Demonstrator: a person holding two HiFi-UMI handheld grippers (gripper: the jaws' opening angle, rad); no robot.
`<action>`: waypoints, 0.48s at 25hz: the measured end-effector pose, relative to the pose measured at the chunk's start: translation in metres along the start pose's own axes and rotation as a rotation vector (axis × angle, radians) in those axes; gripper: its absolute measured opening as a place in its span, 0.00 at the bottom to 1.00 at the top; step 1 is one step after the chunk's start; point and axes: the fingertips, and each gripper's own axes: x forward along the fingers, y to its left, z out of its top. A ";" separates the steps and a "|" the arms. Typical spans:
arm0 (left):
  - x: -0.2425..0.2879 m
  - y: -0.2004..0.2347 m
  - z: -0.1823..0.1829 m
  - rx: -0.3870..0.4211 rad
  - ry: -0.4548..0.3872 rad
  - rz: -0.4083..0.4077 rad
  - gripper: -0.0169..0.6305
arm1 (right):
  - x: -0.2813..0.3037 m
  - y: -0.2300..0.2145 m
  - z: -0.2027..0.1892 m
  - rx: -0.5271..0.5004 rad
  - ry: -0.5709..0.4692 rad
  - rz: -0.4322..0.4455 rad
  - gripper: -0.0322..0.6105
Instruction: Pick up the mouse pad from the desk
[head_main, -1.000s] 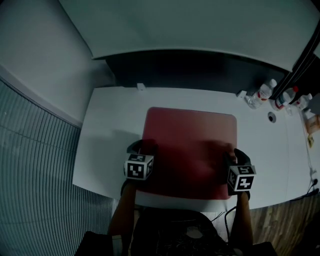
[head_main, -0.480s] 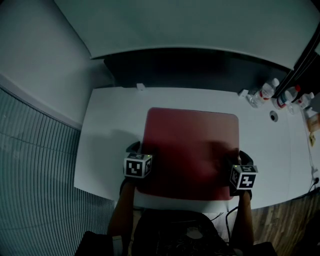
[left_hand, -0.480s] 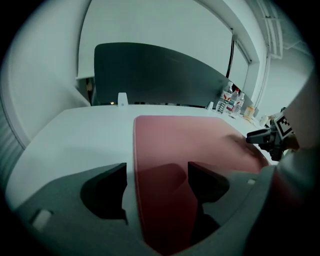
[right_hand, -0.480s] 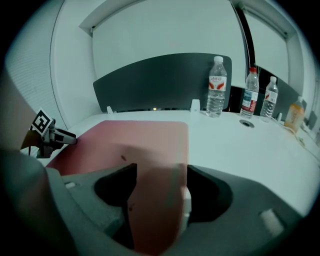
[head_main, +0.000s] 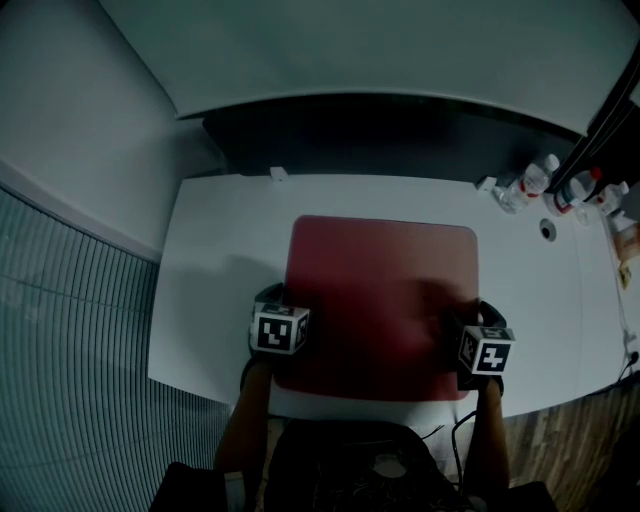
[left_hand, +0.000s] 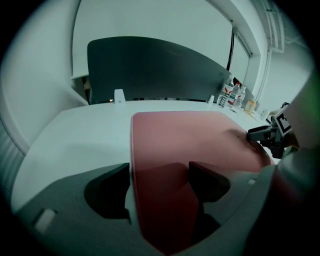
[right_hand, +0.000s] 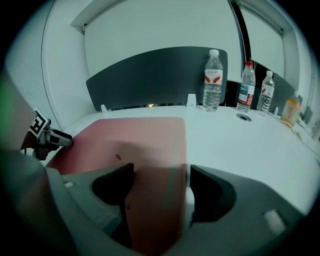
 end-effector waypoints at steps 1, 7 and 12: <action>-0.001 0.000 0.000 0.001 0.008 0.007 0.61 | 0.000 0.000 0.000 -0.002 0.001 -0.002 0.59; -0.001 0.000 0.000 0.003 -0.011 0.026 0.59 | 0.000 0.004 0.000 -0.003 0.006 -0.004 0.58; -0.004 0.001 0.002 0.000 -0.060 0.032 0.58 | 0.000 0.005 0.000 -0.007 0.000 -0.001 0.57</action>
